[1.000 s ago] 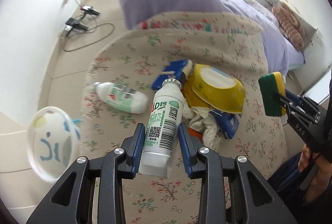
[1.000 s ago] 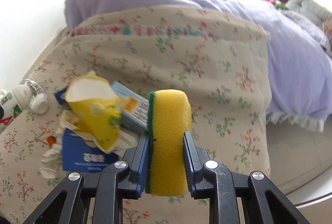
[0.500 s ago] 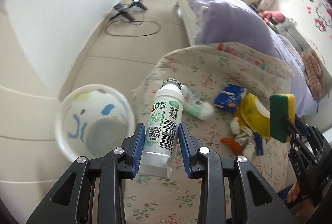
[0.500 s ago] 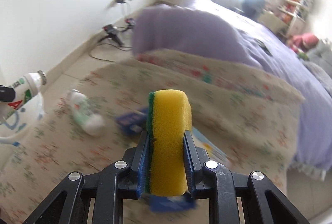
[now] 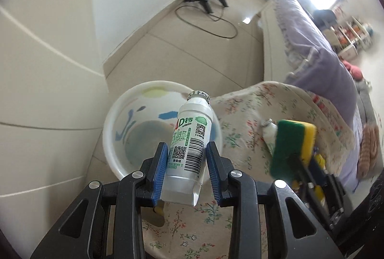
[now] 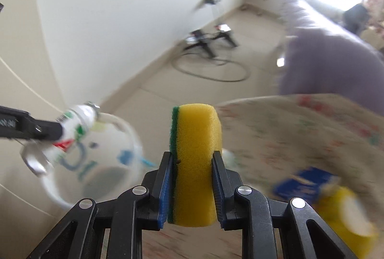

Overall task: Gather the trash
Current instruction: 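Carry bottle and sponge to the white basin and open both tools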

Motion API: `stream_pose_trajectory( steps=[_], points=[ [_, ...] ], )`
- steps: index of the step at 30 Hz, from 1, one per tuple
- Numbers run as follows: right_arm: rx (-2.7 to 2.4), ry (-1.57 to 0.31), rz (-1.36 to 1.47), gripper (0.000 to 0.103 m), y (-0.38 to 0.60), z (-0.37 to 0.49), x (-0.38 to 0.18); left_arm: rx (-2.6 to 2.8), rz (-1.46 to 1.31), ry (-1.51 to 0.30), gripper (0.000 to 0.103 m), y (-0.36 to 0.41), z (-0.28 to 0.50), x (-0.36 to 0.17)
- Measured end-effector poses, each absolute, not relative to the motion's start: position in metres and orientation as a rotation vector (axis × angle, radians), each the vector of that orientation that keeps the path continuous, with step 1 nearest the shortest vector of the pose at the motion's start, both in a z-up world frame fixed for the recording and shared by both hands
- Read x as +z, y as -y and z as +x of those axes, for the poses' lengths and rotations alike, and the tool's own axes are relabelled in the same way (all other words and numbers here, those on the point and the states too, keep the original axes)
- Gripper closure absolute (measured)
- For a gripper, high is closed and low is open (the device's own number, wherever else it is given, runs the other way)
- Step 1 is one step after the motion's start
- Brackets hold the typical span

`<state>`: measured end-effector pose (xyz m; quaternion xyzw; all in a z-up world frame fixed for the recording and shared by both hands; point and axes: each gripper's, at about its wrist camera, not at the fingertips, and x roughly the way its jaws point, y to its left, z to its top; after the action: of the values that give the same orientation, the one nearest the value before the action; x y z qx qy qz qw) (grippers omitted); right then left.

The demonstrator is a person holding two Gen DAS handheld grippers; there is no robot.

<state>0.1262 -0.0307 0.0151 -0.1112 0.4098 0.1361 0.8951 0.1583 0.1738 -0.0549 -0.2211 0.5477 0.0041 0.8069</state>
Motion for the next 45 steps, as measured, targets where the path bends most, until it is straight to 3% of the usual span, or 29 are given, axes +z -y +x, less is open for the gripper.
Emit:
stream_pose_trajectory(
  steps=[9,32,36,45],
  points=[
    [0.506,-1.041,0.091,0.076,0.003,0.174,-0.049,0.068,-0.548,-1.205,0.068,-0.197,0.173,-0.076],
    [0.523,-1.168,0.035,0.071,-0.04,0.197,-0.117,0.174,-0.529,-1.343,0.066,-0.196,0.199,-0.133],
    [0.513,-1.183,0.025,0.07,-0.039,0.194,-0.124,0.182,-0.491,-1.336,0.046,-0.191,0.198,-0.128],
    [0.513,-1.18,0.023,0.066,-0.039,0.19,-0.124,0.191,-0.49,-1.324,0.045,-0.192,0.195,-0.123]
  ],
)
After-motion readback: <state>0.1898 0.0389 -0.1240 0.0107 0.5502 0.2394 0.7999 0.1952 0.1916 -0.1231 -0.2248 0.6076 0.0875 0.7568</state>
